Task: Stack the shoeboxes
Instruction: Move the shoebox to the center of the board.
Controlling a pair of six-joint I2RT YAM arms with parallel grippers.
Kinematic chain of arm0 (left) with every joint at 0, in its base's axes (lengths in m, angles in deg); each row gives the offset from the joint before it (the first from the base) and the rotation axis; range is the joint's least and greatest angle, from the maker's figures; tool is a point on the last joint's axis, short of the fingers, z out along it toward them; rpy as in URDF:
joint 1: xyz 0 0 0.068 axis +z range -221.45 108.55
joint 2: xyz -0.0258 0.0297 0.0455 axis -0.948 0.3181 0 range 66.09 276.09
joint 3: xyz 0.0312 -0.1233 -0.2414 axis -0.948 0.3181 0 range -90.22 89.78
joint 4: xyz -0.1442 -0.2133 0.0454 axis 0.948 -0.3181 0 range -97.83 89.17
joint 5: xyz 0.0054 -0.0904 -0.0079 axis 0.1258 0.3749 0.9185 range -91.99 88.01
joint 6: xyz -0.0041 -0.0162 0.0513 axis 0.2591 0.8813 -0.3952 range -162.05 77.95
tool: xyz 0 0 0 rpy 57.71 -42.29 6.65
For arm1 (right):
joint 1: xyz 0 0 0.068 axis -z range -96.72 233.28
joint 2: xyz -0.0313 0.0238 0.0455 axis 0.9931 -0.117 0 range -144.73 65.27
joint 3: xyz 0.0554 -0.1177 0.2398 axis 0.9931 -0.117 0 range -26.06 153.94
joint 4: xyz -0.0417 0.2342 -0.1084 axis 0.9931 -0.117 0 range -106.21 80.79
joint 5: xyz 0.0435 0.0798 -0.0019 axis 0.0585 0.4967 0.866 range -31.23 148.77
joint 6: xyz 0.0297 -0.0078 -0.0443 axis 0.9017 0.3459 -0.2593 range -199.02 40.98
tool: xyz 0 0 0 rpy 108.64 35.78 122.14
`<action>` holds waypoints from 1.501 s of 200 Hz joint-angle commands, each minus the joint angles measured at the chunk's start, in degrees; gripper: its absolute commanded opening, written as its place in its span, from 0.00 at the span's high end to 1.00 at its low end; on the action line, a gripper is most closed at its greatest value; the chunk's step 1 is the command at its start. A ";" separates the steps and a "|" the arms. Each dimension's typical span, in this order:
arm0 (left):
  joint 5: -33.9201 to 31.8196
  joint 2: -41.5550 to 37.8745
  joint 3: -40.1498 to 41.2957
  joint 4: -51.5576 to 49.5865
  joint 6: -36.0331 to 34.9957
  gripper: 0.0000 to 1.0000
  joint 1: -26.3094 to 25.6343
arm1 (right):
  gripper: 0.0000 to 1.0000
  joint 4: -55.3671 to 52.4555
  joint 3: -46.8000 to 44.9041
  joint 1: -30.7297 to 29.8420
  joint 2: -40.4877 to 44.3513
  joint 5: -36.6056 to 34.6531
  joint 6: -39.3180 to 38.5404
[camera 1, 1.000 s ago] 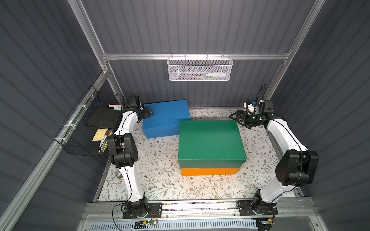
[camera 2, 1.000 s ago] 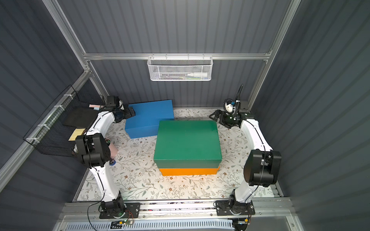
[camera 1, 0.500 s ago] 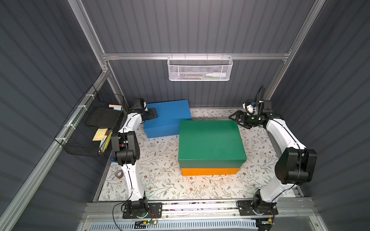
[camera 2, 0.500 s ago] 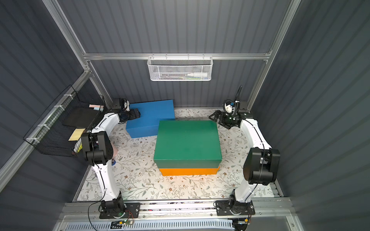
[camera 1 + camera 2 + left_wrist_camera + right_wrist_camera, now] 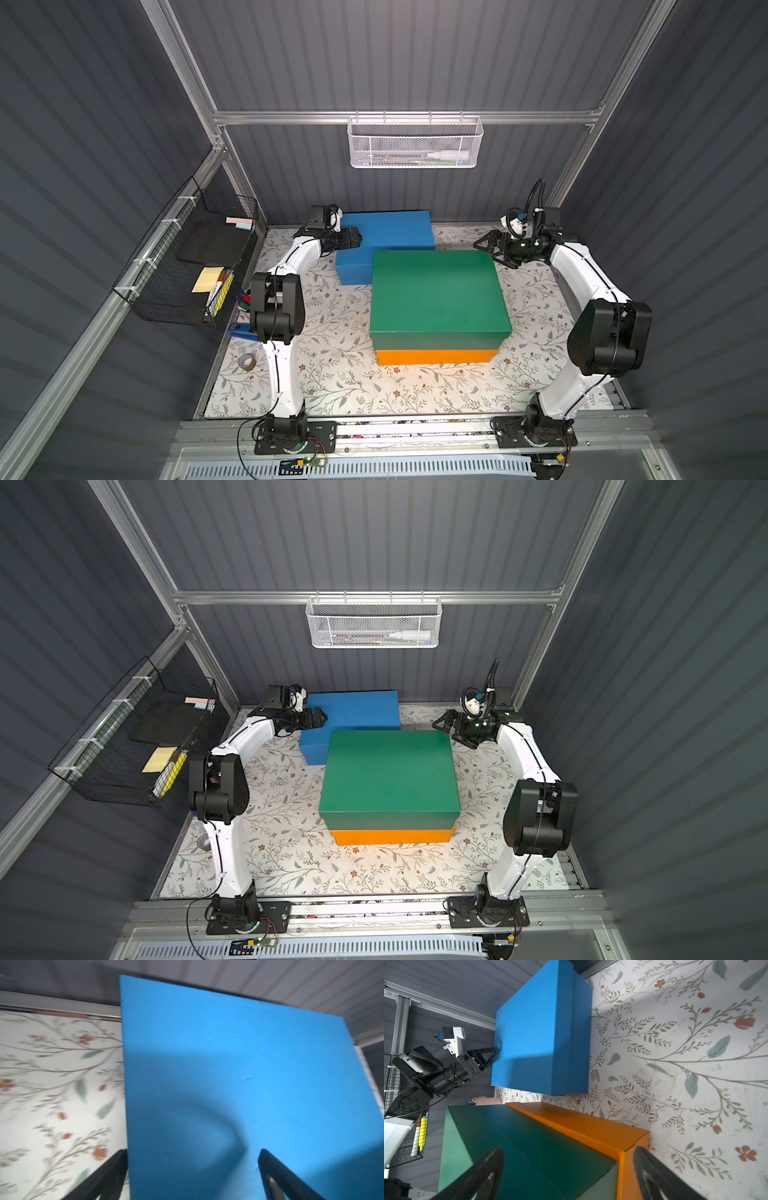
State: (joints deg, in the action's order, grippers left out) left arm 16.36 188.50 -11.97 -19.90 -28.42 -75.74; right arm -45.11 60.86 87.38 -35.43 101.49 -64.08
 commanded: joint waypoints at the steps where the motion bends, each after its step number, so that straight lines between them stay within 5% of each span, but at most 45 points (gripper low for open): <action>1: 4.41 -0.91 2.71 2.80 4.02 0.00 -0.15 | 0.01 1.89 1.76 0.24 -3.06 2.68 -1.32; 96: 4.08 4.01 -3.95 2.02 2.73 0.01 -3.56 | 0.01 8.13 14.83 0.37 -17.31 4.97 -0.69; 300: 2.80 10.78 -10.83 1.32 4.43 0.00 -9.06 | 0.01 19.40 23.88 -5.17 -35.17 5.50 5.86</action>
State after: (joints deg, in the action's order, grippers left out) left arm 19.51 197.66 -22.00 -17.51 -24.03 -84.07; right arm -26.58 82.98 83.73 -68.50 106.86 -58.86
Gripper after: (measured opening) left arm 0.996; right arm 0.989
